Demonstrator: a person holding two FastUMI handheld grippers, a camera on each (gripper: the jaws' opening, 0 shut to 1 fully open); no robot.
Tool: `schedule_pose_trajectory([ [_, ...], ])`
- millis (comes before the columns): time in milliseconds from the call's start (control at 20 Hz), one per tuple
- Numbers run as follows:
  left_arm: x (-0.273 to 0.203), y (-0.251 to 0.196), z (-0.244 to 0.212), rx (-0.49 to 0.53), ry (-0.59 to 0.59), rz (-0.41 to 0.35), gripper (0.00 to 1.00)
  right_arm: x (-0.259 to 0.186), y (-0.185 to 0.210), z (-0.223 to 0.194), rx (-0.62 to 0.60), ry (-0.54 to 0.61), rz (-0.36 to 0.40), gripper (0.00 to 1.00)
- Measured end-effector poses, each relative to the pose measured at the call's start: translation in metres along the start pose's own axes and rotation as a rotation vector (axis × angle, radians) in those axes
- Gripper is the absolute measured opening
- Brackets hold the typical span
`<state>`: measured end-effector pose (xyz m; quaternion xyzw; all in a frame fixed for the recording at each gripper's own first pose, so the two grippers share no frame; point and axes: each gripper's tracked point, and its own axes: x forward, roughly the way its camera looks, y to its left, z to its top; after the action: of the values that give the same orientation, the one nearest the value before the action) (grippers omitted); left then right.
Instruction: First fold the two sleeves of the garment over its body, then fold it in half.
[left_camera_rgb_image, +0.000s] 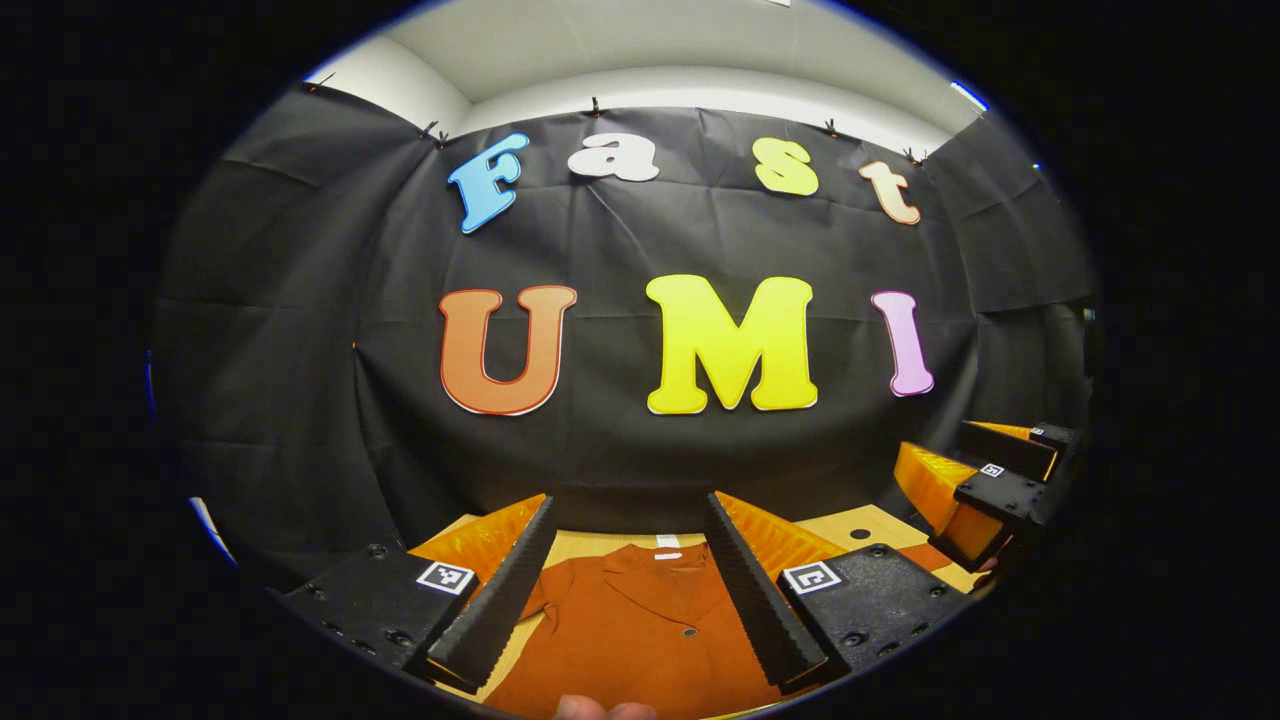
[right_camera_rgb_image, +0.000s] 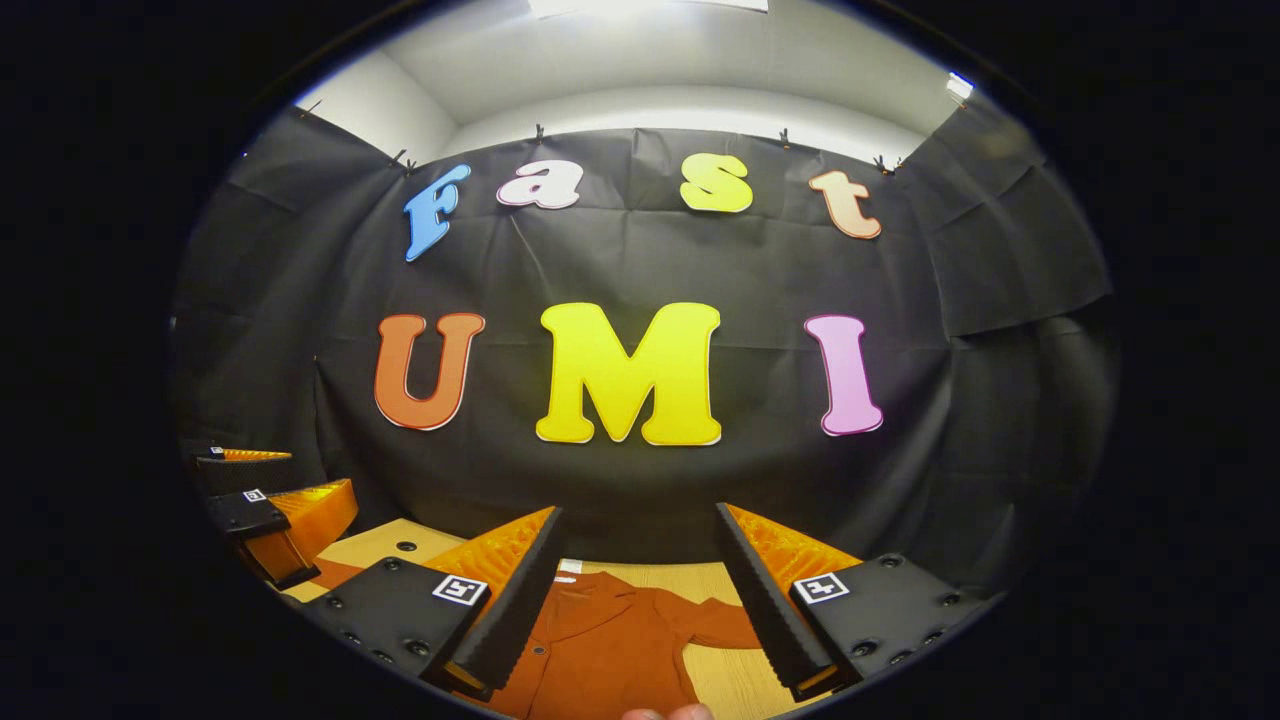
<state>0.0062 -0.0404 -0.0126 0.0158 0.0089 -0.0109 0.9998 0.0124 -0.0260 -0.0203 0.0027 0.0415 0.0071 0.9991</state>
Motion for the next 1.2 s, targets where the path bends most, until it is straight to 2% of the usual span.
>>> schedule_pose_trajectory([
  [900,0.004,-0.006,-0.005,0.005,0.013,0.000,0.96,0.004,-0.013,-0.007,-0.005,0.017,-0.010,0.94],
  [1200,0.008,-0.011,-0.016,0.013,0.039,-0.012,0.96,0.009,-0.026,-0.021,0.022,0.056,-0.011,0.95],
])
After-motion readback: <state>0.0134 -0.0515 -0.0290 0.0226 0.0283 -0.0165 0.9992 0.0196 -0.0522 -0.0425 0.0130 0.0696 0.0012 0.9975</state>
